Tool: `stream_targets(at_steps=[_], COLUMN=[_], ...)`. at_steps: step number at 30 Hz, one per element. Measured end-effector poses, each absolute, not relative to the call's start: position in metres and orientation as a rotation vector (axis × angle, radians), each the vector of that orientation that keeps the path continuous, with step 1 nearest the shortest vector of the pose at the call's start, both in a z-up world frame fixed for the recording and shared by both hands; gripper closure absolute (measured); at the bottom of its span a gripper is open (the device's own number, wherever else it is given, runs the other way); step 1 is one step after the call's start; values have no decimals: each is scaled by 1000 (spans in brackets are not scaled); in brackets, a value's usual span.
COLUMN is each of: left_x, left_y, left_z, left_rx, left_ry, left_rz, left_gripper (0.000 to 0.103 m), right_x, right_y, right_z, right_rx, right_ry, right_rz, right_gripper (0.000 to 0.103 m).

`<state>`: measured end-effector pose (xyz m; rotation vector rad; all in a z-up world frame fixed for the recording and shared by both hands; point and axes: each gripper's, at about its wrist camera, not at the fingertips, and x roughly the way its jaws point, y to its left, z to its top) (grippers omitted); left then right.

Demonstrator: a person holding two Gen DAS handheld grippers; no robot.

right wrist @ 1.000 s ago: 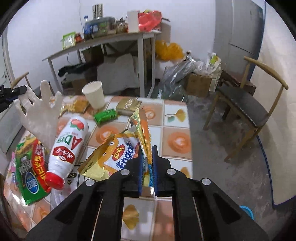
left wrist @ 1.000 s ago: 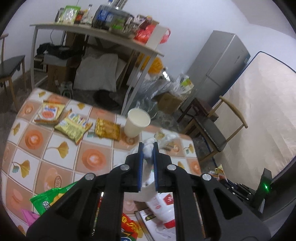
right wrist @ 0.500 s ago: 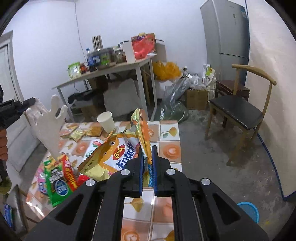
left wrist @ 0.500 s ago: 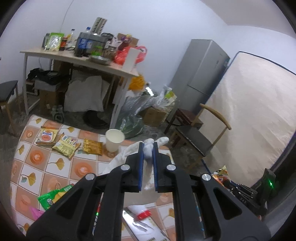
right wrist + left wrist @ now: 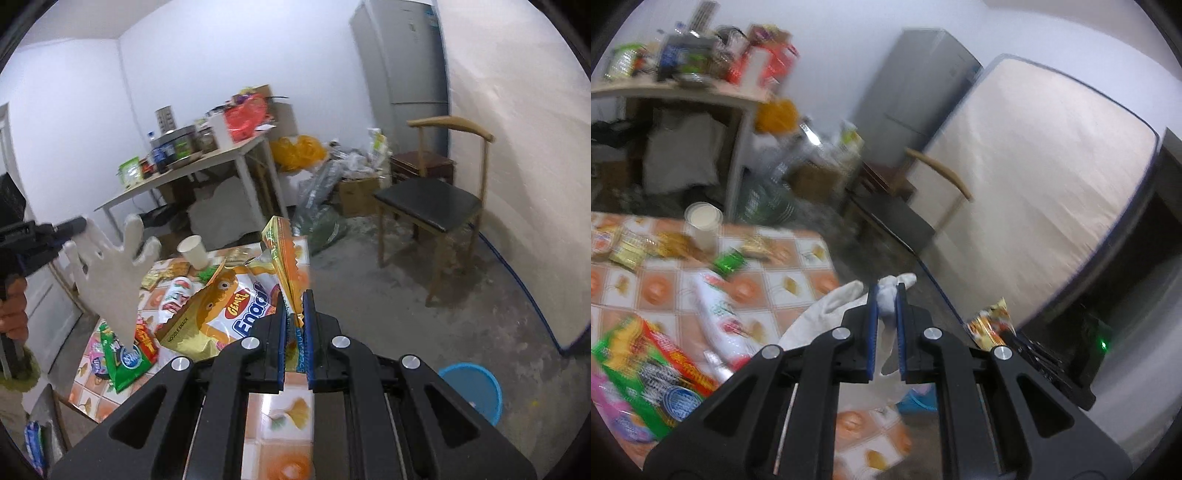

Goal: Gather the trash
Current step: 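Carry the packet and glove to the blue wastebasket and open both grippers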

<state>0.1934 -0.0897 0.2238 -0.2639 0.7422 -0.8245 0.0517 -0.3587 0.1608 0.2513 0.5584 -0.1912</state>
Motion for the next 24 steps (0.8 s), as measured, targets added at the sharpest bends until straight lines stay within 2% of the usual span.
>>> stream_targets(at_steps=[5, 12, 24], left_x=[169, 141, 107], left_y=[-172, -280, -450], left_z=[195, 149, 33], left_rx=[-209, -162, -24], left_ry=[821, 952, 1195], left_rz=[-961, -1119, -1217], left_gripper=[96, 96, 96], right_x=[4, -45, -90], right_y=[-402, -461, -574], right_z=[150, 105, -23], right_rx=[341, 492, 820], right_ry=[582, 647, 766], right_rz=[-271, -388, -573], right_gripper=[95, 95, 95])
